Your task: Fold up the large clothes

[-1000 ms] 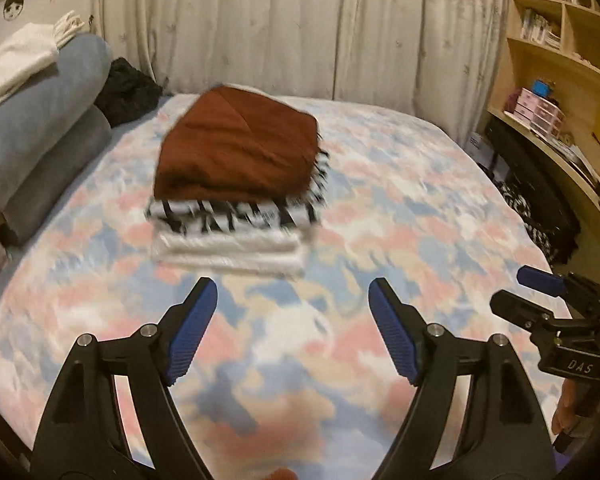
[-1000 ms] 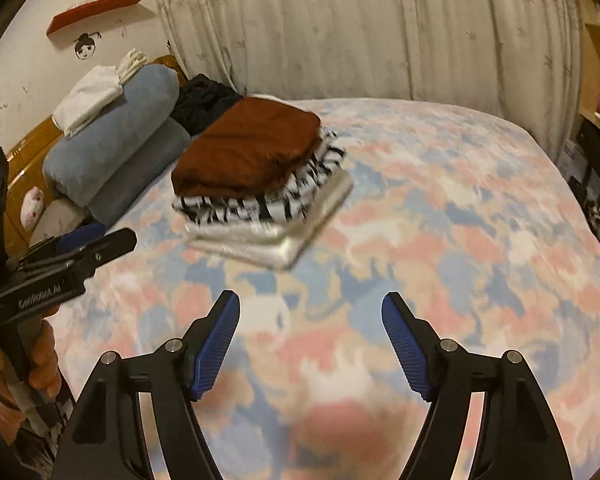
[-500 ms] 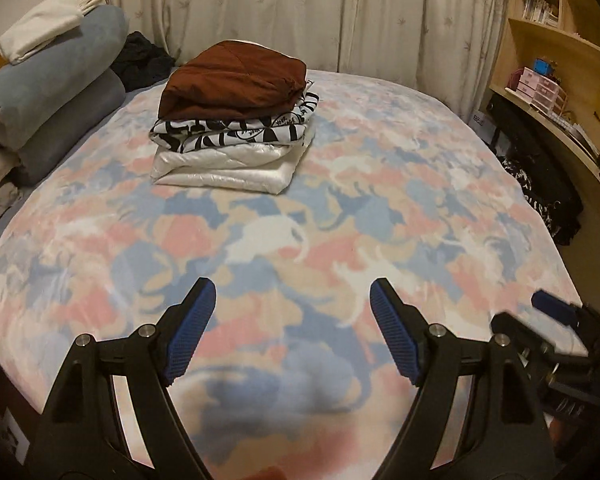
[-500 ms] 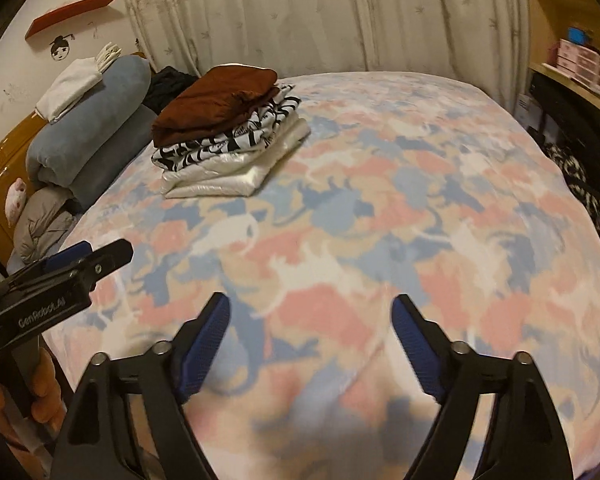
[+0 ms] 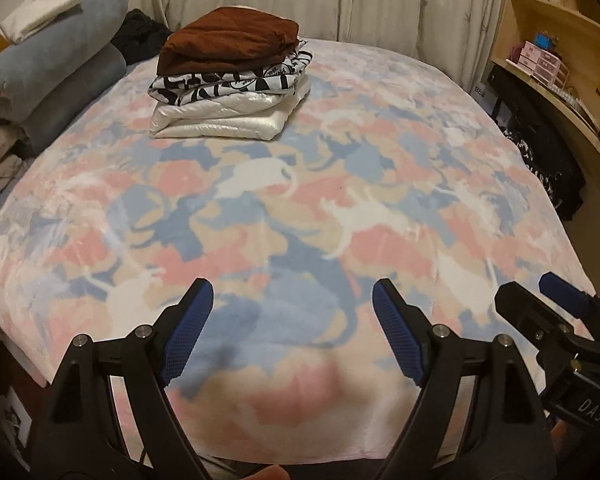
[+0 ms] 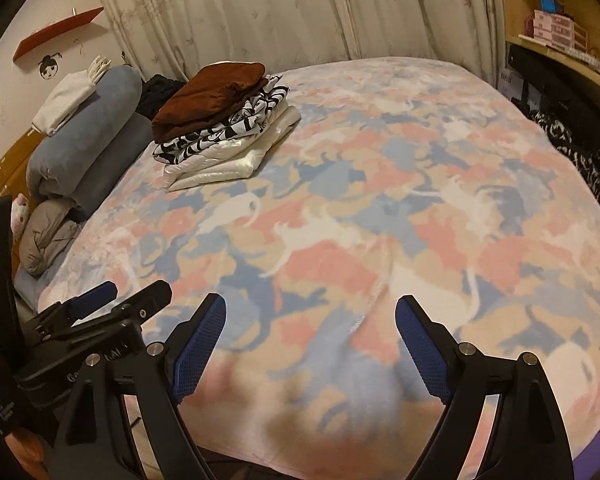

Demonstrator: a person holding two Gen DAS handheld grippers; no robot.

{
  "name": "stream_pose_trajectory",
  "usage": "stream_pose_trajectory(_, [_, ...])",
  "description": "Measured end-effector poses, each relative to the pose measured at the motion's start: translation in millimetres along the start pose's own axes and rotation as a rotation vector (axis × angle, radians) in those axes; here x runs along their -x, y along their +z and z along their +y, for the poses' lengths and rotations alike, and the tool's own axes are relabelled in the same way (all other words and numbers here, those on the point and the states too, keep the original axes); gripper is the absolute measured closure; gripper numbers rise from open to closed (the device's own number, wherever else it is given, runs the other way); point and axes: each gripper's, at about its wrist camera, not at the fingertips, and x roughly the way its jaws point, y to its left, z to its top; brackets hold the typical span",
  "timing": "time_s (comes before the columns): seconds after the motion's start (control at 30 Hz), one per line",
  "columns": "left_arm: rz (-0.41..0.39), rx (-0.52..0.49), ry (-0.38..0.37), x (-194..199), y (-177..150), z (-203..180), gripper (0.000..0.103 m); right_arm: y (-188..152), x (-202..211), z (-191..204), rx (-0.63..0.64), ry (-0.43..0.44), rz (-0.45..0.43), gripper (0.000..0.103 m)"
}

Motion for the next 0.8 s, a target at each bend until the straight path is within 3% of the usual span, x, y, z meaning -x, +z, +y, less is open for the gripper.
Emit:
stream_pose_trajectory(0.27, [-0.031, -0.025, 0.017, 14, 2, -12, 0.023, 4, 14, 1, 0.035, -0.021, -0.042, 0.014])
stream_pose_trajectory(0.8, [-0.004, -0.008, 0.004, 12, 2, -19, 0.023, 0, 14, -20, -0.023, 0.006, -0.049, 0.014])
